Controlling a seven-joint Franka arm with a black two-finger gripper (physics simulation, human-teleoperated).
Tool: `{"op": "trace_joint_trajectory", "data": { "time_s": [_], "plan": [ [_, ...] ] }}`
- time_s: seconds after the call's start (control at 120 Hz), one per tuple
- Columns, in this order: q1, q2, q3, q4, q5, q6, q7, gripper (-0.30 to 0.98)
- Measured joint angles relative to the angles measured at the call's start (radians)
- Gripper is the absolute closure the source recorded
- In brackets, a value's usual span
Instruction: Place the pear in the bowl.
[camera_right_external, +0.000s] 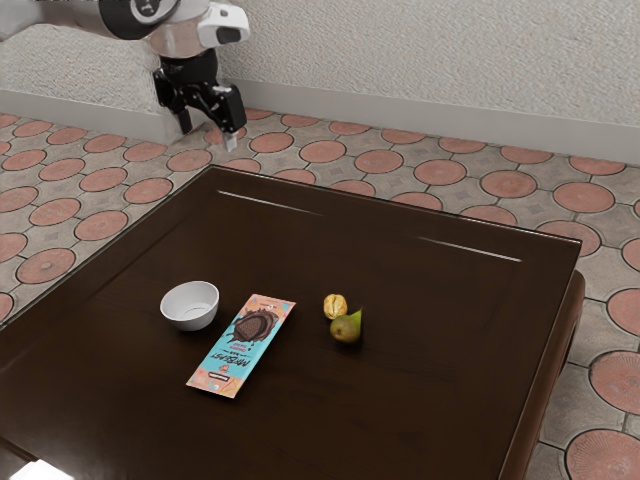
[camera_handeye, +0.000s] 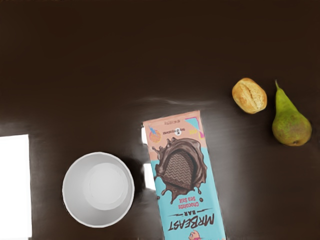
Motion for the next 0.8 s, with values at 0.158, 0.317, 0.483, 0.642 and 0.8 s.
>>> {"op": "trace_joint_trajectory", "data": {
  "time_s": [0.158, 0.317, 0.483, 0.642, 0.8],
  "plan": [
    [-0.003, 0.049, -0.006, -0.023, 0.000, -0.005, 0.009, 0.00],
    [-0.006, 0.090, -0.007, -0.175, -0.104, 0.033, 0.014, 0.00],
    [-0.007, 0.145, -0.009, -0.253, -0.276, 0.105, 0.008, 0.00],
    [-0.008, 0.258, -0.074, -0.254, -0.392, 0.226, 0.003, 0.00],
    [-0.010, 0.383, -0.130, -0.218, -0.422, 0.337, 0.000, 0.00]
  ]
}}
